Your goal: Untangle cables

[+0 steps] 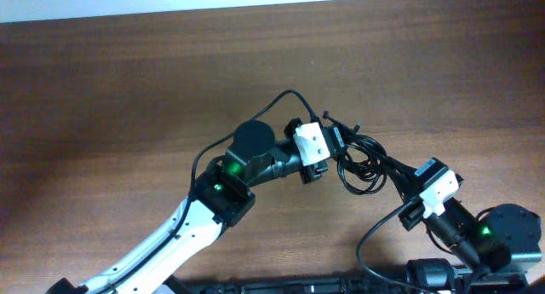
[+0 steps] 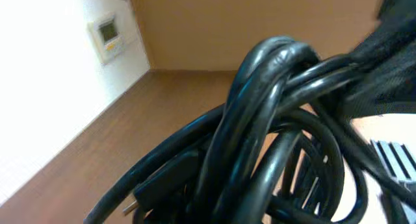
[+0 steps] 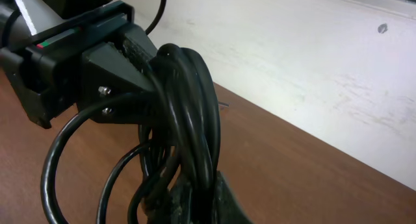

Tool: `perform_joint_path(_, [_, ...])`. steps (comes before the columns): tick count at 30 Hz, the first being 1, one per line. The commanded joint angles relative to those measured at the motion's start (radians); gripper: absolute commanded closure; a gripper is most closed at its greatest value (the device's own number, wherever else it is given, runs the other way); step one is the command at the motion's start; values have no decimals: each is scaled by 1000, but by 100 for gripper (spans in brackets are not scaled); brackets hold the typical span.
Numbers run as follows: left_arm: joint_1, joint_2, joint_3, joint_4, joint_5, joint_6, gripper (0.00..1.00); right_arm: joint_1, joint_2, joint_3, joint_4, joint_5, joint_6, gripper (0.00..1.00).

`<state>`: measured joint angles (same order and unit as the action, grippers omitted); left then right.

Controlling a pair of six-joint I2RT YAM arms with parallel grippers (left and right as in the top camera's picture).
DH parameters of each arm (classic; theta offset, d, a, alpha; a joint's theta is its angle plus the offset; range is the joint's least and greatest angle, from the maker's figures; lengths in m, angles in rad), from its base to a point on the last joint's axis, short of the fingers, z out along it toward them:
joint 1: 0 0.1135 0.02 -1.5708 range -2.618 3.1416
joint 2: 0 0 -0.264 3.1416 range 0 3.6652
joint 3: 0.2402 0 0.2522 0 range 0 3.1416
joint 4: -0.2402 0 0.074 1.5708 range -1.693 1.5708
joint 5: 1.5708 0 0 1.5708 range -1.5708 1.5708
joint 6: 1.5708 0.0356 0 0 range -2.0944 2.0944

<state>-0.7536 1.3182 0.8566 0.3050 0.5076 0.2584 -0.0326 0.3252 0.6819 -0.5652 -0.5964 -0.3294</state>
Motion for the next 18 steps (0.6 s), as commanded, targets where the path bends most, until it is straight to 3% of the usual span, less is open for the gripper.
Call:
perform_joint_path(1, [-5, -16, 17, -43, -232, -148, 100, 6, 2, 15, 35, 146, 122, 96])
perform_joint_path(6, [-5, -16, 17, -61, -290, -179, 100, 6, 2, 15, 35, 297, 262, 96])
perform_joint_path(11, [-5, -16, 17, -60, -445, -333, 100, 6, 2, 15, 37, 315, 286, 96])
perform_joint_path(15, [-5, -16, 17, -56, -447, -404, 100, 6, 2, 15, 34, 330, 312, 94])
perform_joint_path(16, [-5, -16, 17, -56, -444, -403, 100, 6, 2, 15, 31, 315, 312, 59])
perform_joint_path(17, [-5, -16, 17, -56, -444, -403, 100, 6, 2, 15, 31, 295, 312, 7])
perform_joint_path(18, [-5, -16, 17, -57, -443, -403, 100, 6, 2, 15, 31, 277, 311, 1])
